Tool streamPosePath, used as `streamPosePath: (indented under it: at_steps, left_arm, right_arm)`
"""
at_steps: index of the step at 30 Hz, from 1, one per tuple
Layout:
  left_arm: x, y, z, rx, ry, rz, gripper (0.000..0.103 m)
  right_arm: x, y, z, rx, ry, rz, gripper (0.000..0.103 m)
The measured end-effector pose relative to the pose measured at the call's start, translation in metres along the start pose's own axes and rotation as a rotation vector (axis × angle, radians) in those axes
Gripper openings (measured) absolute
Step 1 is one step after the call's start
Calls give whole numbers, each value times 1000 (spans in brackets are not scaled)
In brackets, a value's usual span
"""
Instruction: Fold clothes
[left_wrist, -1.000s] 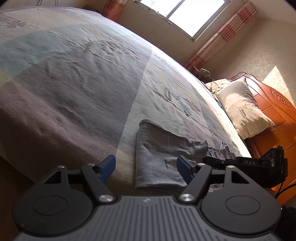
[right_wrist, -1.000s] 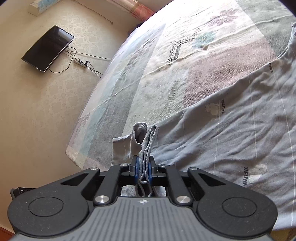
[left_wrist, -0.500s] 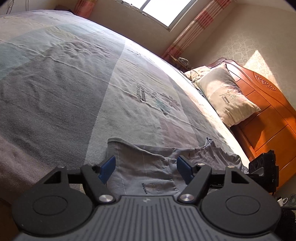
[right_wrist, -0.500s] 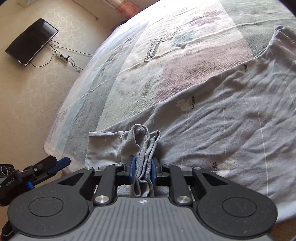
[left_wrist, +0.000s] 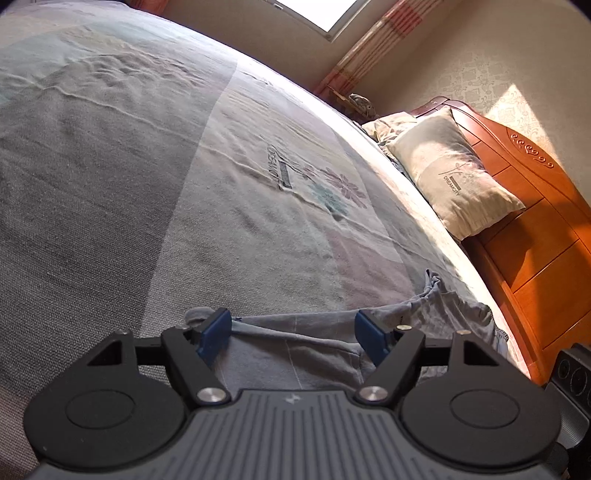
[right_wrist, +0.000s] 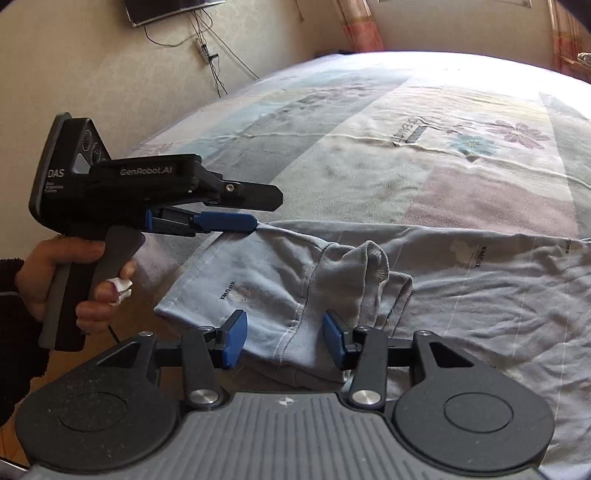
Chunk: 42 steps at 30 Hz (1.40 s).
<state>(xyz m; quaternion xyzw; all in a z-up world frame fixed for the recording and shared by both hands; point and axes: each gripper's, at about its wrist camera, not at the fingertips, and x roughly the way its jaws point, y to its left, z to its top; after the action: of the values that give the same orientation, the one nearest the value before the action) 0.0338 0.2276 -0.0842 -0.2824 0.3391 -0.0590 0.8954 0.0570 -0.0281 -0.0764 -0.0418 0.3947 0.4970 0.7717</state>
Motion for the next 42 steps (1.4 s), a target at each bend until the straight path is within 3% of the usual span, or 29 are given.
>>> streamPosePath:
  at_steps: [3, 8, 12, 16, 18, 20, 23, 25, 27, 28, 30, 35, 39, 42]
  left_arm:
    - [-10, -10, 4, 4, 10, 23, 74]
    - [-43, -11, -9, -8, -24, -20, 80]
    - [-39, 5, -33, -48, 62, 0, 79]
    - [-52, -7, -33, -25, 41, 3, 80]
    - [-61, -16, -32, -23, 18, -44, 82]
    - [-60, -19, -36, -47, 26, -91, 86]
    - [-50, -16, -50, -100, 68, -42, 85]
    - [-54, -15, -49, -145, 54, -74, 84]
    - [-66, -26, -38, -96, 1, -103, 88]
    - [-68, -33, -31, -55, -11, -82, 90]
    - [-65, -49, -21, 32, -16, -19, 92]
    - [-27, -79, -24, 178, 43, 22, 92]
    - [7, -87, -41, 203, 105, 62, 92]
    - [20, -94, -49, 217, 137, 123, 95]
  right_arm:
    - [-1, -3, 0, 15, 1, 17, 56]
    - [-3, -3, -5, 25, -20, 30, 58]
    - [-3, -8, -5, 54, -33, 52, 61]
    - [-3, -8, -7, 53, -42, 54, 61]
    - [-3, -7, -8, 47, -46, 54, 62]
    - [-3, -7, -8, 44, -49, 59, 66]
    - [-5, -4, -7, 32, -36, 52, 67]
    - [-13, -2, -2, 16, 6, 45, 67]
    - [-29, -1, 0, -27, 13, 15, 75]
    - [-40, -3, 0, -48, -2, -23, 84]
    - [-63, -16, -2, -66, -37, -114, 89]
    - [-101, -78, -24, 131, -43, -305, 90]
    - [-116, -111, -58, 241, 1, -382, 93]
    - [-129, -114, -71, 224, 2, -358, 96]
